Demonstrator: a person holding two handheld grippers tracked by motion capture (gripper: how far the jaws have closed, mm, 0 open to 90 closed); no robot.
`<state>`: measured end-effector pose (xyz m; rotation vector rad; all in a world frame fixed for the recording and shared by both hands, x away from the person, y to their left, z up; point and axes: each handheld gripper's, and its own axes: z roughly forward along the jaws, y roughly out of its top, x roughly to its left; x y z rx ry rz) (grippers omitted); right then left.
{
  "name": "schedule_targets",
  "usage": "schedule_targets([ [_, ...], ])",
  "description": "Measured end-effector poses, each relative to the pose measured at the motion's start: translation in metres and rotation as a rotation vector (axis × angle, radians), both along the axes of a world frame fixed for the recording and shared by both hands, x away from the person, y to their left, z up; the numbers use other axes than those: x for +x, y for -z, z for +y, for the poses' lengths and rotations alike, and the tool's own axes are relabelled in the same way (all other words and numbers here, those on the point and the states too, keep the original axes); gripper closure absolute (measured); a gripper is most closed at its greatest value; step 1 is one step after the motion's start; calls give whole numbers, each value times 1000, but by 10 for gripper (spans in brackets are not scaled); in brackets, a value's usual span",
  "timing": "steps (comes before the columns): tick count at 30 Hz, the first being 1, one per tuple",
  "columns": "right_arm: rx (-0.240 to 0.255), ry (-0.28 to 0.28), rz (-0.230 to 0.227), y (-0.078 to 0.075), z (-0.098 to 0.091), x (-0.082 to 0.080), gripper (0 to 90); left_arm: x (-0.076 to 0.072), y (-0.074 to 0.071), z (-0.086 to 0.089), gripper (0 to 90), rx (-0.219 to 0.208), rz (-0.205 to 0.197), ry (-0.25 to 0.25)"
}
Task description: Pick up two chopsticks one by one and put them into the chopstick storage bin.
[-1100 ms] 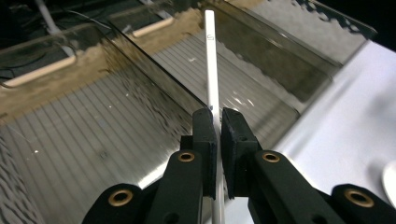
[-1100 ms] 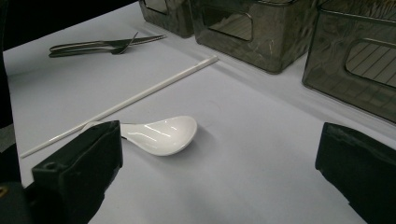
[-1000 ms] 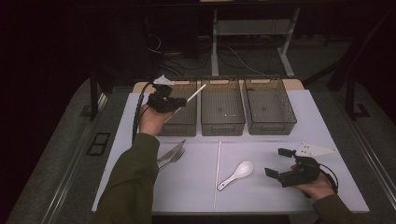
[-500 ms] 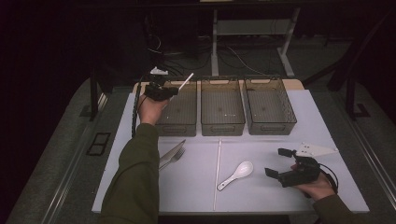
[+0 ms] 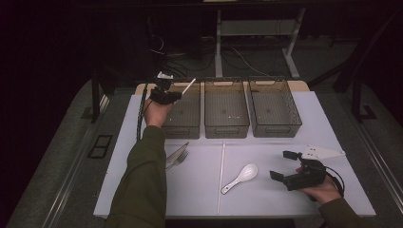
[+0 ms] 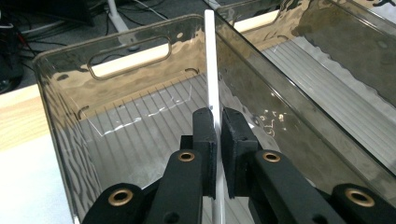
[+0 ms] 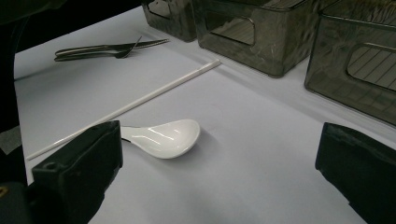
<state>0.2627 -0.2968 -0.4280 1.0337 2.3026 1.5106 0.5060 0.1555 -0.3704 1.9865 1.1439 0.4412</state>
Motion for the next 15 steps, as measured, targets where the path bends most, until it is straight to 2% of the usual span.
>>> schedule_targets([
  [7, 0, -2, 0, 0, 0, 0, 7, 2, 5, -2, 827, 33, 27, -23],
  [8, -1, -2, -2, 0, 0, 0, 7, 2, 5, -2, 811, 39, 24, -24],
  [9, -1, -3, -2, 0, 0, 0, 7, 2, 5, -2, 740, 45, 24, -35],
  [15, 0, -2, -1, 0, 0, 0, 7, 1, 3, -3, 675, 30, 10, -22],
])
